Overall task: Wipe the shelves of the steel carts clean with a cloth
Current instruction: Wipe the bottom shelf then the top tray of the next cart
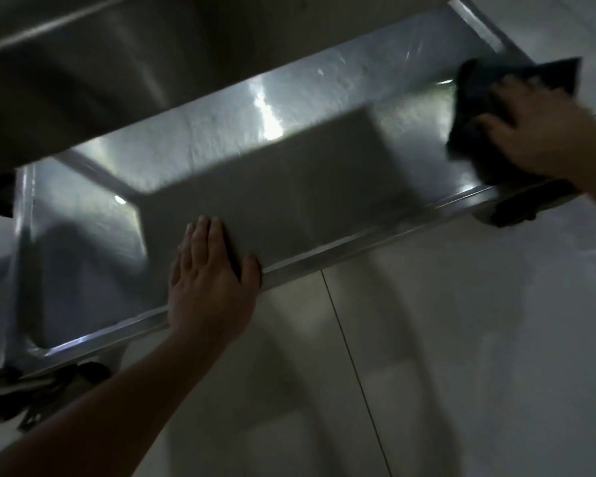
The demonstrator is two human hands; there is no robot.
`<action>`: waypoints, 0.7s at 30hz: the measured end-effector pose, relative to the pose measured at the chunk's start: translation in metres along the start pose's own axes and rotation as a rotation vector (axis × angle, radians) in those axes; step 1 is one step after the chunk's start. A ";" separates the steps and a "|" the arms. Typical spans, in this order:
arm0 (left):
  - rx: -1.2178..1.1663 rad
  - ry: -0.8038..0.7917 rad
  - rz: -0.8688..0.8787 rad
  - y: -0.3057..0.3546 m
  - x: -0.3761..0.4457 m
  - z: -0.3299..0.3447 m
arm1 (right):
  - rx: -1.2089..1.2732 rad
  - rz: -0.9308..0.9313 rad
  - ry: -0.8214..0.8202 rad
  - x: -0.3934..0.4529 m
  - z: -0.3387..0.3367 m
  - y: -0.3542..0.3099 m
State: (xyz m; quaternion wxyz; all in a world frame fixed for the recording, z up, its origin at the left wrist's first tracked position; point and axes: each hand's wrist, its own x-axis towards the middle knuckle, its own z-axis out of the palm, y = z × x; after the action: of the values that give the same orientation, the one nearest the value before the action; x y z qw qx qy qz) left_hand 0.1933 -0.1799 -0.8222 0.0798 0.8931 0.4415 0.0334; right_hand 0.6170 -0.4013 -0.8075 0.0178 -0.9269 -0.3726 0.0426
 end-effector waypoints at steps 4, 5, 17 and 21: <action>0.019 0.010 -0.001 0.000 0.001 0.004 | 0.096 0.228 0.009 0.038 0.005 -0.019; 0.022 0.013 -0.005 -0.001 0.002 0.005 | 0.113 0.221 0.015 0.040 0.006 -0.045; 0.011 0.010 0.013 -0.008 0.001 0.002 | -0.006 -0.712 -0.160 -0.051 0.020 -0.168; 0.007 0.018 0.018 -0.010 -0.002 0.004 | -0.057 -0.486 -0.096 -0.055 0.013 -0.062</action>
State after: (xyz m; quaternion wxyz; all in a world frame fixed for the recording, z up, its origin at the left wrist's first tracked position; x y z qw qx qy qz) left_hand 0.1851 -0.1761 -0.8275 0.0725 0.8969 0.4344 0.0405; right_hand 0.5338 -0.3944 -0.8127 -0.0161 -0.8070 -0.5861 0.0704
